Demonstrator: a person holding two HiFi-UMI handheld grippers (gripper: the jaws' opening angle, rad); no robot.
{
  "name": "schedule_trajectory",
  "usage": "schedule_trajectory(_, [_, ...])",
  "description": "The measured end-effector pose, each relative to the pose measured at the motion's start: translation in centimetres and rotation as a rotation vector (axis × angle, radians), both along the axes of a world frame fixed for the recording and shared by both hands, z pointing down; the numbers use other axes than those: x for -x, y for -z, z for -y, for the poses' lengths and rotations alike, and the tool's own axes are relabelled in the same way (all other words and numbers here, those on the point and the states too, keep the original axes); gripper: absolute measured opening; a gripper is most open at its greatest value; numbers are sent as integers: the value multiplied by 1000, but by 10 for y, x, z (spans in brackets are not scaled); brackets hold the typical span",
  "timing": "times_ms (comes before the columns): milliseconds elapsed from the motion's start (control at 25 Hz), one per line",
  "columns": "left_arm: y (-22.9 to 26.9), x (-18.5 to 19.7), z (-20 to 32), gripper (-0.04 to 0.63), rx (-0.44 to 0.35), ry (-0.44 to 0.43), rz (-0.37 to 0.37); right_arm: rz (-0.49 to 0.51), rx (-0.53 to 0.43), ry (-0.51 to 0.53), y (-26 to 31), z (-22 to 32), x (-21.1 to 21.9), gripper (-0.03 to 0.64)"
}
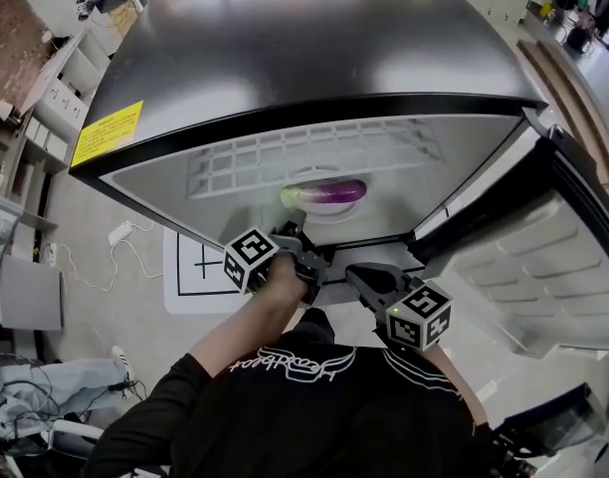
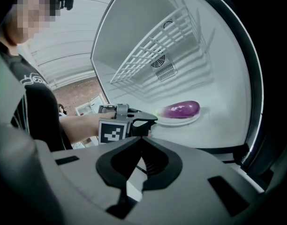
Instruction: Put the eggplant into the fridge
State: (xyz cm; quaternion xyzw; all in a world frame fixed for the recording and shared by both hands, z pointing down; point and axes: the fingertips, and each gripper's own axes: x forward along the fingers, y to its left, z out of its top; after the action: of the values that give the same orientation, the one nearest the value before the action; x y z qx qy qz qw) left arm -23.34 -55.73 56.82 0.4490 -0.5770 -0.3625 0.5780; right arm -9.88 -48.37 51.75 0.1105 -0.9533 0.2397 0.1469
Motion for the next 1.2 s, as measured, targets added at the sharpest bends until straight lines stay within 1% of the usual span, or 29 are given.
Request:
schedule_trajectory(200, [-3, 2, 2, 20, 27, -1, -3, 10, 12, -7, 1, -1, -1, 6])
schedule_trajectory(360, [-2, 3, 5, 21, 33, 2, -3, 13, 20, -19, 2, -1, -5, 6])
schedule_trajectory(520, [-5, 1, 5, 21, 61, -20, -14, 24, 28, -28, 3, 0, -7, 6])
schedule_trajectory(640, [-8, -1, 5, 23, 101, -51, -6, 39, 40, -36, 5, 0, -7, 6])
schedule_trajectory(760, [-7, -4, 5, 62, 126, -92, 14, 46, 41, -45, 6, 1, -8, 6])
schedule_trajectory(840, [-5, -7, 6, 97, 144, -124, 43, 50, 43, -51, 7, 2, -9, 6])
schedule_trajectory(920, [-5, -11, 6, 115, 161, -154, 70, 56, 46, -56, 7, 2, -10, 6])
schedule_trajectory(1040, [-5, -14, 5, 123, 180, -193, 98, 59, 45, -62, 8, 3, -11, 6])
schedule_trajectory(1200, [-3, -19, 3, 130, 187, -238, 107, 59, 48, -65, 6, 1, -13, 6])
